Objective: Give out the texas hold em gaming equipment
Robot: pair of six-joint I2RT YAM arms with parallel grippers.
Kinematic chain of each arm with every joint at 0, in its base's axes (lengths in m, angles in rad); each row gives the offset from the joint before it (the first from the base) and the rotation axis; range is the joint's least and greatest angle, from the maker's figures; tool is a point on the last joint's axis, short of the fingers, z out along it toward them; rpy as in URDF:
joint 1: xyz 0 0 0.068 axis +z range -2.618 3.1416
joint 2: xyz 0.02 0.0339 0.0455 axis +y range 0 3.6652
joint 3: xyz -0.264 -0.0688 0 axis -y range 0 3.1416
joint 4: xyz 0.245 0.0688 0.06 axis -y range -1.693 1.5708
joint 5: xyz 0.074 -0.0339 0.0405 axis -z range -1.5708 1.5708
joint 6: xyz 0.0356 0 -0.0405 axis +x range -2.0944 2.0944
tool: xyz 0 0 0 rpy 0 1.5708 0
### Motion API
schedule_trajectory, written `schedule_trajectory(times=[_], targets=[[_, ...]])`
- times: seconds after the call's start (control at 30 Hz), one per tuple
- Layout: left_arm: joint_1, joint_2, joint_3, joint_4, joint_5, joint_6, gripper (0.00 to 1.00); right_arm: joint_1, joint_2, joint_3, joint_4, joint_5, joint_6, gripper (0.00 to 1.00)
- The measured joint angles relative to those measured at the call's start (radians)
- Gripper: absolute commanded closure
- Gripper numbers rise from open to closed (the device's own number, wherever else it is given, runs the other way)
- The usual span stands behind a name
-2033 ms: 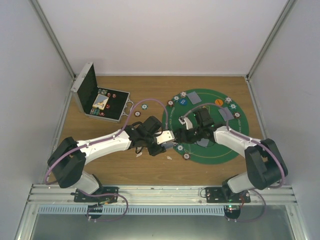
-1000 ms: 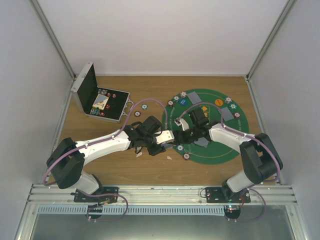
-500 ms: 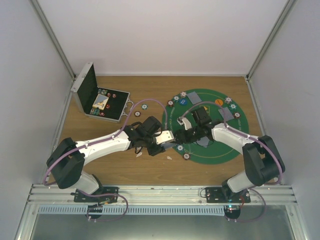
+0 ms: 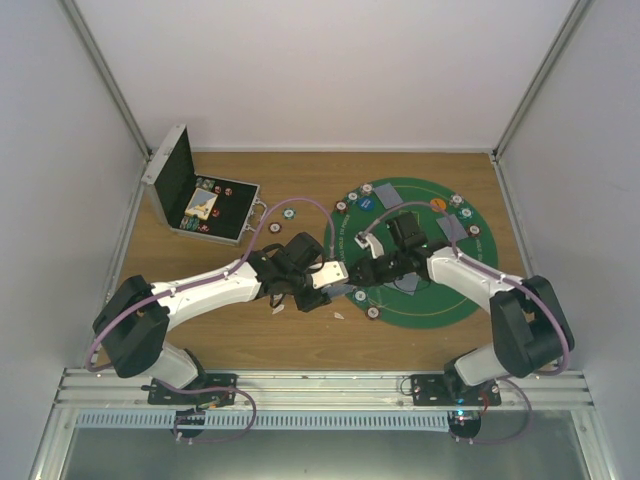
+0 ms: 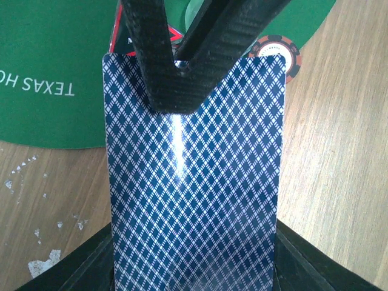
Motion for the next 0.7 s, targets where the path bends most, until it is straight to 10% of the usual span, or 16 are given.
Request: schedule_trajectory(times=[0.13, 0.7], targets=[[0.000, 0.000, 0.000, 0.000, 0.000, 0.000, 0.43, -0.007, -0.016, 0.000, -0.005, -0.005, 0.001, 0.99], [0.000, 0.000, 0.000, 0.005, -0.001, 0.000, 0.43, -0.151, -0.064, -0.001, -0.111, 0.009, -0.073, 1.00]])
